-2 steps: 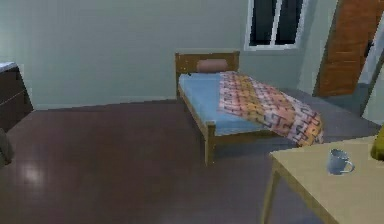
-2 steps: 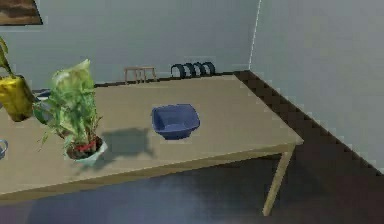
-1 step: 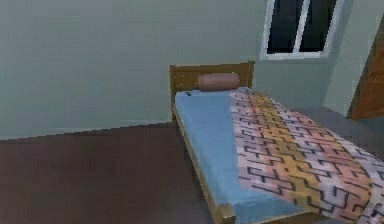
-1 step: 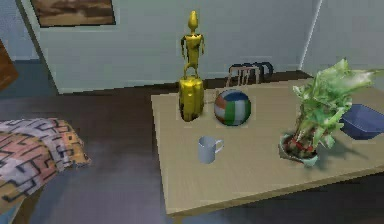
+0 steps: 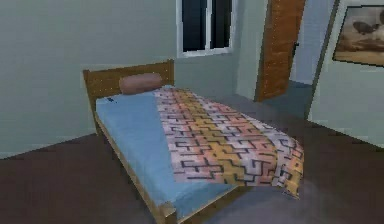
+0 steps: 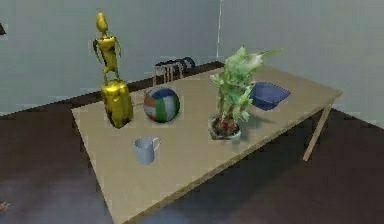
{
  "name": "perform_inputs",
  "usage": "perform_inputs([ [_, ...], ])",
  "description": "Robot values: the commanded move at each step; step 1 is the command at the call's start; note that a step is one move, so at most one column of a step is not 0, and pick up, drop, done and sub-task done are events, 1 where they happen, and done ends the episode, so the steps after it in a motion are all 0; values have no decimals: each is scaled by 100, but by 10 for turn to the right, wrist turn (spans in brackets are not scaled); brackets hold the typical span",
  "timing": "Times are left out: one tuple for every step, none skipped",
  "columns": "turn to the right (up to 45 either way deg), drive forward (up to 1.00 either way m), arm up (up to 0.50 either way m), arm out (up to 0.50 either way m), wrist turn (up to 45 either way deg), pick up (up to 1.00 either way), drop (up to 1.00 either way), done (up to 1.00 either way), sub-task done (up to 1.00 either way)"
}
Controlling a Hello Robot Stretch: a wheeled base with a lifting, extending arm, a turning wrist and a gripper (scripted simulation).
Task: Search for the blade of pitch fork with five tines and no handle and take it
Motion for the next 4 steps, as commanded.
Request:
perform_inputs([
  [0, 5, 0, 0, 0, 0, 0, 0, 0],
  [240, 0, 0, 0, 0, 0, 0, 0, 0],
  [30, 0, 0, 0, 0, 0, 0, 0, 0],
  [0, 70, 0, 0, 0, 0, 0, 0, 0],
])
